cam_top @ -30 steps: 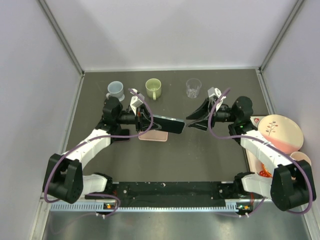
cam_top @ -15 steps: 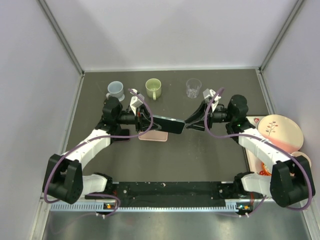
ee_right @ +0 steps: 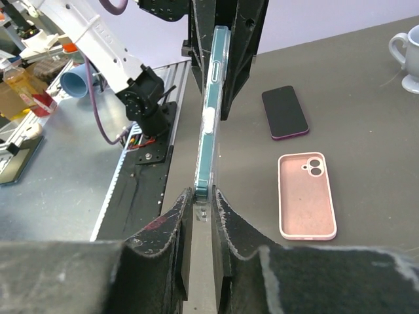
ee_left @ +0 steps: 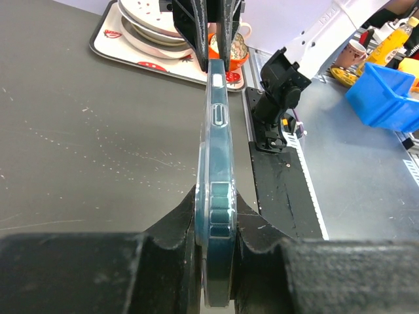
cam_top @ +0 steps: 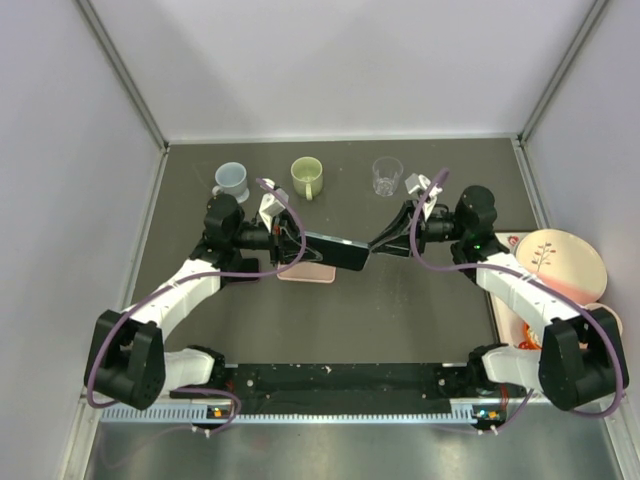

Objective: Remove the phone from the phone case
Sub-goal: Remove the phone case from the phone.

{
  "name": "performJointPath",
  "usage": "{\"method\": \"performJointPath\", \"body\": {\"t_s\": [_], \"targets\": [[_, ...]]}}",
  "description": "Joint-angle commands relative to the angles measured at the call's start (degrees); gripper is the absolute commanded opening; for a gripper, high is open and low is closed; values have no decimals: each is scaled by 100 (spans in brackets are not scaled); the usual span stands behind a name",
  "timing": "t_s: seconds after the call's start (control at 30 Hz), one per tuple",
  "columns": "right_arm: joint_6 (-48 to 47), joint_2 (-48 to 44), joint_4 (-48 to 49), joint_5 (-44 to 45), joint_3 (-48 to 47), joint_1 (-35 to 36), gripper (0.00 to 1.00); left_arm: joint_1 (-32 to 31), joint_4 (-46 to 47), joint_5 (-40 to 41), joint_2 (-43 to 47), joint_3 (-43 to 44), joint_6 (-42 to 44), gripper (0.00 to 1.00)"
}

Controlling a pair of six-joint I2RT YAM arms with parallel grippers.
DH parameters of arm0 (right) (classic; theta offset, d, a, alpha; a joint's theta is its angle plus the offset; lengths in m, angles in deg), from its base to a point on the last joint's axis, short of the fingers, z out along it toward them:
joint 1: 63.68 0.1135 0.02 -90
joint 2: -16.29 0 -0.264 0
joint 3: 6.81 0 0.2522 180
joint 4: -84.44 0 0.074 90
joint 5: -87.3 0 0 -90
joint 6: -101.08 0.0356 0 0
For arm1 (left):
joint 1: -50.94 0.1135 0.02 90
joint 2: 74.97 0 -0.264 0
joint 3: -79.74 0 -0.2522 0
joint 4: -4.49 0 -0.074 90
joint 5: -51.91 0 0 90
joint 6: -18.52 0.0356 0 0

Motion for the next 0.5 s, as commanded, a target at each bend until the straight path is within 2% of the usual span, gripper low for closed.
{"method": "performJointPath", "body": {"t_s": [0.0,0.23,0.47], "targets": [[54,18,301,-263,-240,55,13,-13,379,-122,207,172,85,0],[159,88,196,-351,-328,55,0,-40,388,-209,269,137,190,0],[528,167,143,-474,-434,55,0,-145,160,-236,541,49,664,0]]}}
